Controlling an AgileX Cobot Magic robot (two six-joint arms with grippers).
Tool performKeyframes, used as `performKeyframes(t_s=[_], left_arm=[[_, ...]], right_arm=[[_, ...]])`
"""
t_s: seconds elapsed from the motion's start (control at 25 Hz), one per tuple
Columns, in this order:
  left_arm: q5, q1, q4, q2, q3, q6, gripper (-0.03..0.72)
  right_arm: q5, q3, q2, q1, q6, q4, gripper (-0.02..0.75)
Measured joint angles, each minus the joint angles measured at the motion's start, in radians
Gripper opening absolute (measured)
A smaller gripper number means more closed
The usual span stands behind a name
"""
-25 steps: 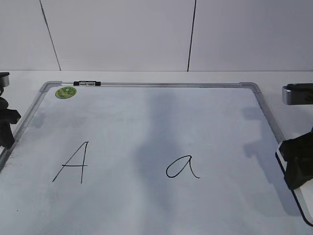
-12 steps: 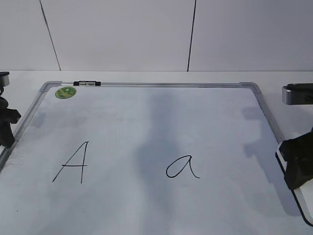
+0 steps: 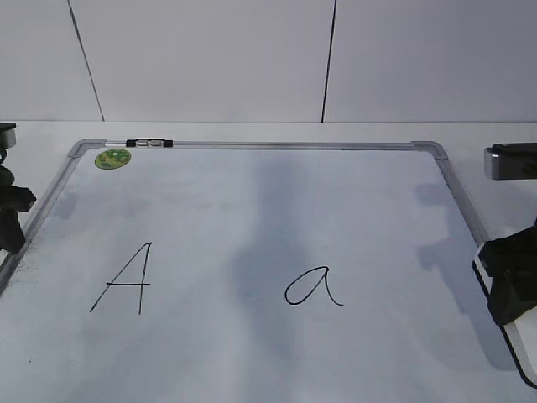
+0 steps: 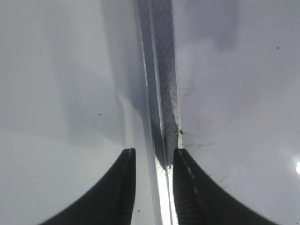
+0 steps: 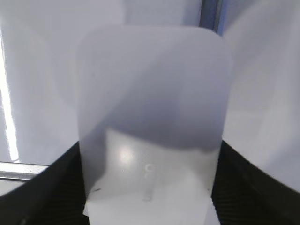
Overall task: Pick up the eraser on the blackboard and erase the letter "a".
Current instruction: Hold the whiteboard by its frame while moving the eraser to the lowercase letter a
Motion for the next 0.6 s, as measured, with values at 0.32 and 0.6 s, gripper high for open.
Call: performKeyframes(t_s=[0.32,0.6], left_arm=[[-0.002,0.000,-0.006,0.027,-0.006,0.000,0.199],[0.000,0.000,-0.012,0.028,-0.007,0.000,0.116]], right_arm=[[0.000,0.000,0.000,0.000,0.000,0.000,0.572],[0.000,0.000,0.000,0.000,0.000,0.000,0.572]])
